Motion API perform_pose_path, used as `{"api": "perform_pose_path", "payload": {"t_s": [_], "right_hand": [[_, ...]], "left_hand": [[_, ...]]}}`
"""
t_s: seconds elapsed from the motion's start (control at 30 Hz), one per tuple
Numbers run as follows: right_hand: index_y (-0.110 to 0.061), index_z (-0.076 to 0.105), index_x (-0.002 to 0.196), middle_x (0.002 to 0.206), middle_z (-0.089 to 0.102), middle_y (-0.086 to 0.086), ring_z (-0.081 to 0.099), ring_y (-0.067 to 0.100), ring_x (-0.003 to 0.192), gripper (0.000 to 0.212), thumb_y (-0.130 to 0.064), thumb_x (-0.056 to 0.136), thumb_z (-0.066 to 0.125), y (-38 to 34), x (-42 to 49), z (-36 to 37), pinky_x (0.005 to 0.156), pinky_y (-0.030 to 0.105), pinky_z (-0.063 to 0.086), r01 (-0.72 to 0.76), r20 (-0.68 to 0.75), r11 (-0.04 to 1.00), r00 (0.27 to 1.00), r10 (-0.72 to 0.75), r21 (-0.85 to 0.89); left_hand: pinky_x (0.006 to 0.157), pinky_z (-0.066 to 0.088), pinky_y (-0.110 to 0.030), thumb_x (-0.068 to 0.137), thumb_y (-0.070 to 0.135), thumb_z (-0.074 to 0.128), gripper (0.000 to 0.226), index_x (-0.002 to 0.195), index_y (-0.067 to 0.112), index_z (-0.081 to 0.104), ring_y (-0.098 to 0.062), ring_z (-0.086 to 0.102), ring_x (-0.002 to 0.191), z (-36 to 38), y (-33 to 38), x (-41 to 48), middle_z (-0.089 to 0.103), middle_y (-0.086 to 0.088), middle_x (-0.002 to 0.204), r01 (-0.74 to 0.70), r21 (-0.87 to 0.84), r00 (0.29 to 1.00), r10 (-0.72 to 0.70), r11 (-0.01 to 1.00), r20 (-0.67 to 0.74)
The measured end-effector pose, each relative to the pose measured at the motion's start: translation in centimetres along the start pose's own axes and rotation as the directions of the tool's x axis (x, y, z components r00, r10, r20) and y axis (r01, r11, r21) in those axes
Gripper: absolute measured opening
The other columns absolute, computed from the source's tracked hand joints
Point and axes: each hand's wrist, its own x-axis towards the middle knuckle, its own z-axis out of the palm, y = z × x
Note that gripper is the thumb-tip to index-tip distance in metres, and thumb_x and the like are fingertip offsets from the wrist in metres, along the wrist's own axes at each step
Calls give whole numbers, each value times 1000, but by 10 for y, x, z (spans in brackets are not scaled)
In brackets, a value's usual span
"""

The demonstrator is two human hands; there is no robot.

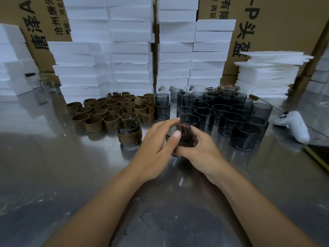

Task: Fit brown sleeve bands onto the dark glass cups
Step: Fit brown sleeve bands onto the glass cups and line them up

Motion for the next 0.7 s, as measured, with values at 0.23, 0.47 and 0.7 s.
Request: {"api": "perform_pose_path", "payload": {"t_s": [0.23,0.47,0.7], "right_hand": [[-28,64,100,98,71,-5,65,-2,88,47,7,71,75,-1,0,1,73,20,56,22,55,1000,998,-21,-21],[-20,66,102,90,70,-7,65,-6,75,38,5,74,73,0,2,-1,61,11,49,0,-35,1000,999,0,-16],[-18,67,101,91,73,4,70,17,84,36,-2,70,79,4,7,-5,76,29,59,-73,-172,997,982,75,20]], "left_hand": [[111,30,-31,90,58,29,46,132,43,41,-1,34,132,1,8,-3,47,13,135,-85,17,996,85,996,17],[106,33,-28,92,52,31,47,127,32,55,-5,39,129,3,14,-5,52,11,127,-161,36,987,161,986,-10],[98,37,-26,90,49,32,37,113,37,58,-2,48,114,0,13,-3,56,16,112,-125,40,984,129,991,-126]]}}
